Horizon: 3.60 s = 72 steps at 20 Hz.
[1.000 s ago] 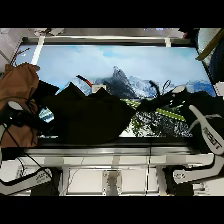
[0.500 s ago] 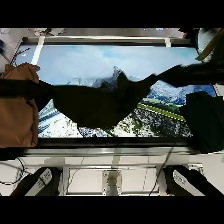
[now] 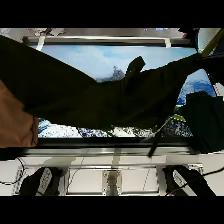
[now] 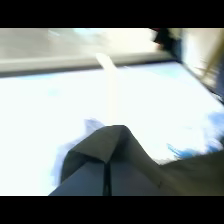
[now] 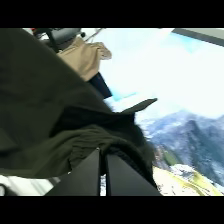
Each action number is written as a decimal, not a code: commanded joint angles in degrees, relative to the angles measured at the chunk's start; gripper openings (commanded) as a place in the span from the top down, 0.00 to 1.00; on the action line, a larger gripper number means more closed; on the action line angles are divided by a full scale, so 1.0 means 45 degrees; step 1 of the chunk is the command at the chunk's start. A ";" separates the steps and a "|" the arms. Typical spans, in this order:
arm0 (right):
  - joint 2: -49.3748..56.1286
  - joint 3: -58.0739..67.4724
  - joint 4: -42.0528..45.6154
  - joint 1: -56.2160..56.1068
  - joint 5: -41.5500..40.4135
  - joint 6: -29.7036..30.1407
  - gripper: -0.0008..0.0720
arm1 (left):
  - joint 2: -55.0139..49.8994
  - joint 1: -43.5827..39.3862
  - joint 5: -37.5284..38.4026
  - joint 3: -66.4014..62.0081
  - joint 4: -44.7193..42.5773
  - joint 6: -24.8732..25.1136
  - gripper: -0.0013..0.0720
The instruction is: Fold the clothes and pants, and hang the long-sleeved shirts on hangers.
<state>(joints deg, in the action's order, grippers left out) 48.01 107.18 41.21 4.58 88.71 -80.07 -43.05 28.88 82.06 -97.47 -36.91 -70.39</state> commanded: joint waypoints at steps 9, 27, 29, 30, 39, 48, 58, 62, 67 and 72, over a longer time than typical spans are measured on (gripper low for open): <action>0.6183 0.0384 0.1729 0.0005 -0.0699 0.0068 0.98 | -0.5547 -0.5387 -0.3497 -0.0359 -0.3478 0.0845 0.97; 1.1375 0.0296 0.6824 0.0049 -0.4692 0.0413 0.98 | -1.0749 -0.8621 -0.4357 -0.0777 -0.7640 0.0019 0.98; 1.1375 -0.0087 0.7232 0.0049 -0.3628 0.1044 0.98 | -1.0491 -0.8990 -0.3512 0.0068 -0.8859 -0.0432 0.98; 1.1375 -0.0384 0.7242 0.0049 -0.3206 0.1404 0.98 | -1.0258 -0.9160 -0.3463 0.0612 -0.9228 -0.0515 0.98; 1.1463 -0.3769 0.7320 0.0520 -0.4702 0.1724 0.98 | -0.8291 -1.0443 -0.3507 0.5693 -0.9330 -0.1035 0.97; 1.2264 -0.3007 0.7145 0.0607 -0.4590 0.1617 0.24 | -0.8582 -1.0865 -0.2769 0.6271 -0.9374 -0.2137 0.01; 1.4387 -0.0437 0.2453 0.2482 -0.1885 0.2016 0.16 | -0.4624 -1.0860 -0.2317 0.6164 -0.9379 -0.2701 0.02; 1.5518 -0.0374 0.2380 0.2613 -0.1817 0.2817 0.08 | -0.4337 -1.0865 -0.2317 0.6164 -0.9374 -0.2715 0.02; 1.6645 0.0719 0.1341 0.2599 -0.2307 0.3351 0.08 | -0.4347 -1.0865 -0.2312 0.6164 -0.9369 -0.3711 0.02; 1.7447 0.1729 0.1307 0.2331 -0.1953 0.3337 0.08 | -0.4347 -1.0865 -0.2312 0.6164 -0.9369 -0.4031 0.02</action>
<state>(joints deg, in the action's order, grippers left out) 124.53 112.97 47.79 15.73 79.11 -65.49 -62.67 -19.97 71.66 -69.69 -79.07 -87.07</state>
